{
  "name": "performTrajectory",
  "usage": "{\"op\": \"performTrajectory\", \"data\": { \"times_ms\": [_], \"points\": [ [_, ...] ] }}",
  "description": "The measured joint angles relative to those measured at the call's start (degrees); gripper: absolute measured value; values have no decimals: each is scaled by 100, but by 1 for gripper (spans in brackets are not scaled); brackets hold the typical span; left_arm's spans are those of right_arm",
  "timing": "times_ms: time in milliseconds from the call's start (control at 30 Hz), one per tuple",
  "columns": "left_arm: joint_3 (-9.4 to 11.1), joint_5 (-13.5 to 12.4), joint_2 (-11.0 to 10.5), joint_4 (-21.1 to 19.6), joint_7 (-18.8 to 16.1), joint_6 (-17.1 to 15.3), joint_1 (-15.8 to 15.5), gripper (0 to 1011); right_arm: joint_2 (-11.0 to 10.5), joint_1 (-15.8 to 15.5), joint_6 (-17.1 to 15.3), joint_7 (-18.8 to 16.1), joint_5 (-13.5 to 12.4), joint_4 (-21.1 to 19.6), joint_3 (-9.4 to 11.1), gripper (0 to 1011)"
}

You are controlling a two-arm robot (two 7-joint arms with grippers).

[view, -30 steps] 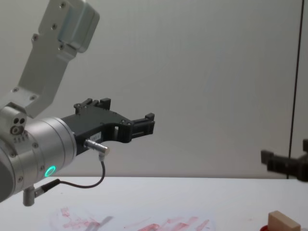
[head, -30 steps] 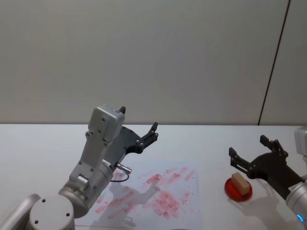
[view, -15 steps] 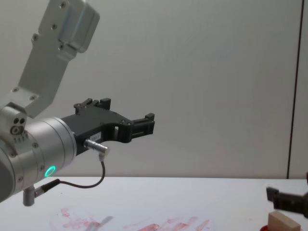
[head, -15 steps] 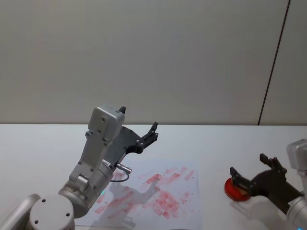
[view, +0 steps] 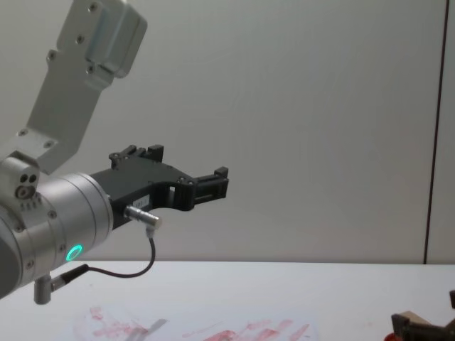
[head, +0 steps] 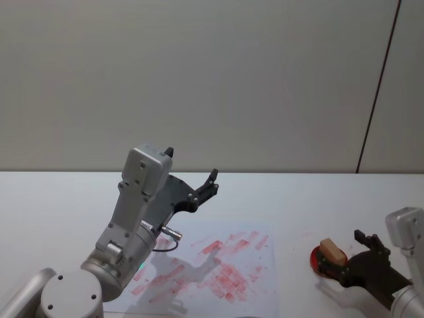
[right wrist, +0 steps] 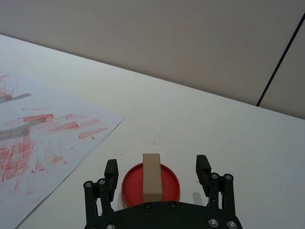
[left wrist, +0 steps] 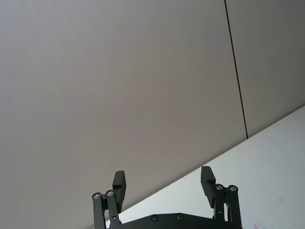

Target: Use the one hand to pick up the stamp and affix it onto the A4 paper.

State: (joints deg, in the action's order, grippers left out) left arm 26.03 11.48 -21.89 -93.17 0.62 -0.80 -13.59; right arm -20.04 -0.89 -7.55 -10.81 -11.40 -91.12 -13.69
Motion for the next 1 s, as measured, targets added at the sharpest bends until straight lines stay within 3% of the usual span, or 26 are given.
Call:
{"op": "performTrajectory", "data": {
  "times_ms": [233,367,1000],
  "points": [
    [0,0,0,0,0,0,0,1002,55,40,-36,-43,-13,122,-25,996],
    [0,0,0,0,0,0,0,1002,92,66,-53,-73,-17,188,-46,911],
    [0,0,0,0,0,0,0,1003,197,152,65,-63,-9,400,-79,330]
  ]
}}
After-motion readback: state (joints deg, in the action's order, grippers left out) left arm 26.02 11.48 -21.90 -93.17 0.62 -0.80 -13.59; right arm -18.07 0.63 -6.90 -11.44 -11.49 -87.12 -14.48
